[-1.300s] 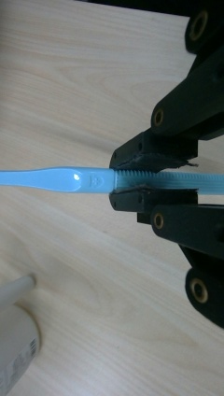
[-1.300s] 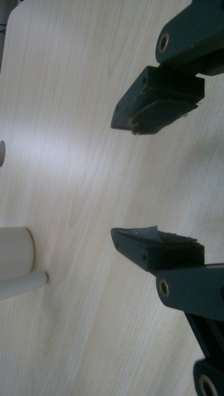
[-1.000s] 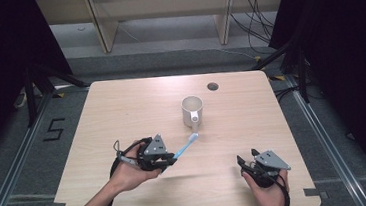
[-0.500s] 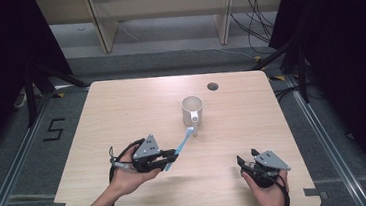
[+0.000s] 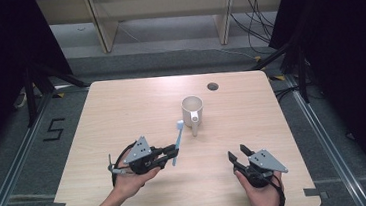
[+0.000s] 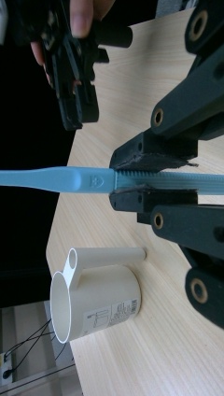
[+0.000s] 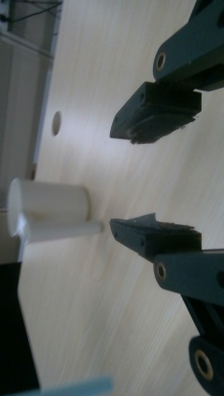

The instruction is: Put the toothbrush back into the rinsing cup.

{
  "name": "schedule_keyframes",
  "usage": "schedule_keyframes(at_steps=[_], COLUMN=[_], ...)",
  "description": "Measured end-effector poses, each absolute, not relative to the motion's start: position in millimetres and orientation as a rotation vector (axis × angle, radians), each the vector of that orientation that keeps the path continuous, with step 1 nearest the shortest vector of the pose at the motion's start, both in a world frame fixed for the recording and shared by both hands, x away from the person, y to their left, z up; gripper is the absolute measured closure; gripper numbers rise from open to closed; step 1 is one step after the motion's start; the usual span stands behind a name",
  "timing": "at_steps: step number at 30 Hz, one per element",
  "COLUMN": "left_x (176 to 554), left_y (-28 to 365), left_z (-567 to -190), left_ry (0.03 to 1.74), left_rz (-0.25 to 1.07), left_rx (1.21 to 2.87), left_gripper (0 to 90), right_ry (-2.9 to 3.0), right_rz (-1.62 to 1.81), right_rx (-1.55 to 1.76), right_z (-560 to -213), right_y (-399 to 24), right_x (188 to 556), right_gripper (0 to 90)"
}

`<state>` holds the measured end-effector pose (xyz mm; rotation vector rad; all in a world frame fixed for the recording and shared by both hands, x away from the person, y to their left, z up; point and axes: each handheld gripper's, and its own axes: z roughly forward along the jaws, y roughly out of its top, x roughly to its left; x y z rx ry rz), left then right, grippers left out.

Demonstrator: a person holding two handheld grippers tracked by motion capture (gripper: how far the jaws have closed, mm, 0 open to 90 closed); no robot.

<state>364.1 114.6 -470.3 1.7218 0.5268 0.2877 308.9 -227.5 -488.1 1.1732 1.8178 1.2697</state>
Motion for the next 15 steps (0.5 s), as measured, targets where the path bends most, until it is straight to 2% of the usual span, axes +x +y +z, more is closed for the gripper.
schedule_keyframes(at_steps=[15], left_x=[362], left_y=[99], left_z=[-473], left_ry=[0.523], left_rz=[0.362], left_rx=[1.691], left_gripper=[78.9], right_ry=[1.826], right_rz=[1.562], right_rx=[0.968], right_z=[-438], right_y=[-161], right_x=[314], right_gripper=[62.5])
